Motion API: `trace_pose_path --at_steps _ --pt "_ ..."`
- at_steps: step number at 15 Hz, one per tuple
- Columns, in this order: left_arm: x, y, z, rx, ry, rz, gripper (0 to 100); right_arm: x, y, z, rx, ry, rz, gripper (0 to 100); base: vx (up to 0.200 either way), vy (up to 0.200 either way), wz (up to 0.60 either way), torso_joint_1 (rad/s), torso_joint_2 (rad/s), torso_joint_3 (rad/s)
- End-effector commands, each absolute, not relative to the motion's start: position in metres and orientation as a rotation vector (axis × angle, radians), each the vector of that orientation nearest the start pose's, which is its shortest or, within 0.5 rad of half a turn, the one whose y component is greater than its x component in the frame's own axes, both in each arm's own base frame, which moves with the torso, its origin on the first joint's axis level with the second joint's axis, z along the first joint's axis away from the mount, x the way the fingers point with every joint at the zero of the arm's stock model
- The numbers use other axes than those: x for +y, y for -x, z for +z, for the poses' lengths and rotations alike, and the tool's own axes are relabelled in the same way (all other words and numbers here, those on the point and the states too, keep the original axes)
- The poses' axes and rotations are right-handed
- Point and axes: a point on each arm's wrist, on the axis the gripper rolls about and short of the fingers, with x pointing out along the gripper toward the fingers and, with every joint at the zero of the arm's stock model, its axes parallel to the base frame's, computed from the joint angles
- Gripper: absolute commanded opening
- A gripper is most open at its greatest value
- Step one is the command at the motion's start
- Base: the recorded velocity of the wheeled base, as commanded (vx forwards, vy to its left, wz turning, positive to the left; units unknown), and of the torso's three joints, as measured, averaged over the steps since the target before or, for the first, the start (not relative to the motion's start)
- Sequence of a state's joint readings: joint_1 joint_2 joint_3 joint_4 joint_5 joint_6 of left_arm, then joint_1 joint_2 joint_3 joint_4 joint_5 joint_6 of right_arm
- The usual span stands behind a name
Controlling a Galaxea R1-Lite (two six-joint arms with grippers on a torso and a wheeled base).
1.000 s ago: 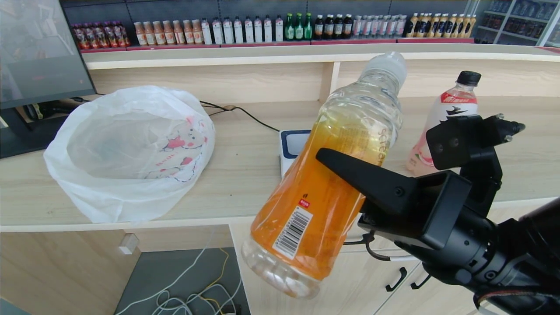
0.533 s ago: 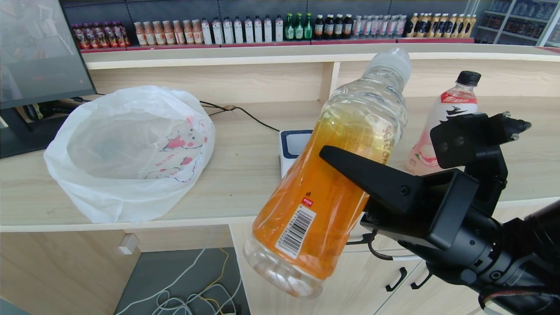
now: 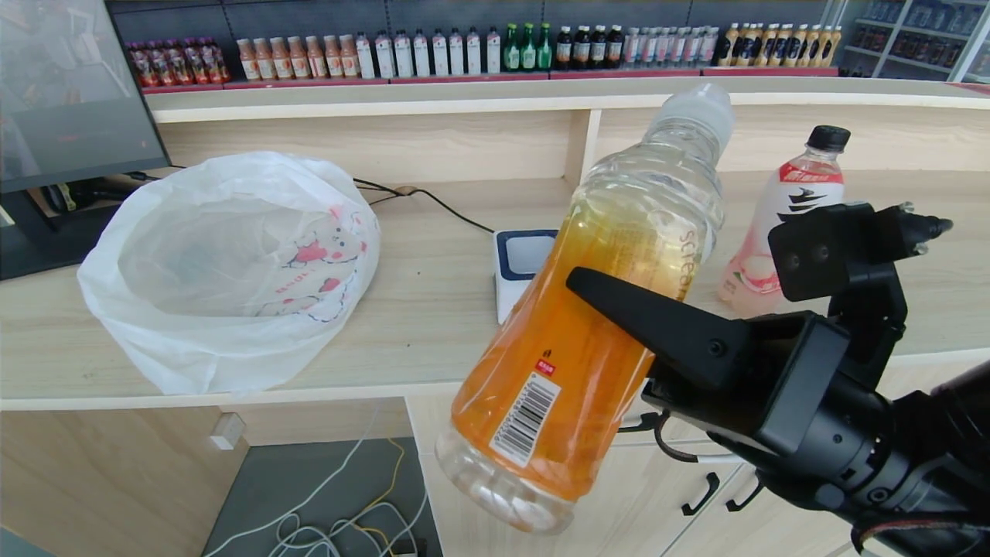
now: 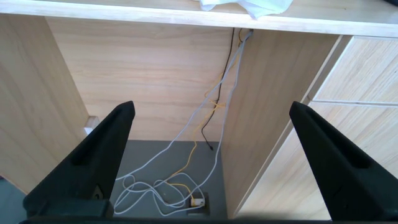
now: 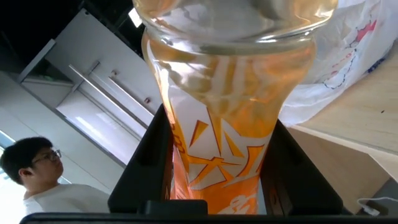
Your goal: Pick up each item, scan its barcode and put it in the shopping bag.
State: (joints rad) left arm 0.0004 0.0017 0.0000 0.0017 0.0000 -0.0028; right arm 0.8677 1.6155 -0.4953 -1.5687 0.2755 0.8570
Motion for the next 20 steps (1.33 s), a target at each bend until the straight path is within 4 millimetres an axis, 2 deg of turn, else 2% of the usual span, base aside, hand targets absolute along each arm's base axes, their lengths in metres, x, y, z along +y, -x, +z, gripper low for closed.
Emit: trace_pose_path --at_steps 1,8,12,16,18,20 --pt "0.0 0.023 0.075 0.003 0.003 0.002 100 0.195 -0.157 0.225 -0.005 -0.831 1.277 0 0.0 0.0 0.0 0.0 0.0 0.0" --pt "0.0 0.023 0.075 0.003 0.003 0.002 100 0.192 -0.154 0.205 -0.141 -0.496 1.216 0 0.0 0.0 0.0 0.0 0.0 0.0" --pt "0.0 0.023 0.075 0.003 0.003 0.0 100 0.188 -0.153 0.202 -0.261 -0.294 1.175 0 0.0 0.0 0.0 0.0 0.0 0.0" --pt "0.0 0.023 0.075 0.003 0.003 0.0 100 0.19 -0.159 0.205 -0.317 -0.237 1.146 0 0.0 0.0 0.0 0.0 0.0 0.0" --pt "0.0 0.023 0.075 0.003 0.003 0.002 100 0.19 -0.161 0.206 -0.35 -0.195 1.062 0 0.0 0.0 0.0 0.0 0.0 0.0" --pt "0.0 0.023 0.075 0.003 0.003 0.0 100 0.191 -0.166 0.208 -0.37 -0.186 0.903 0 0.0 0.0 0.0 0.0 0.0 0.0"
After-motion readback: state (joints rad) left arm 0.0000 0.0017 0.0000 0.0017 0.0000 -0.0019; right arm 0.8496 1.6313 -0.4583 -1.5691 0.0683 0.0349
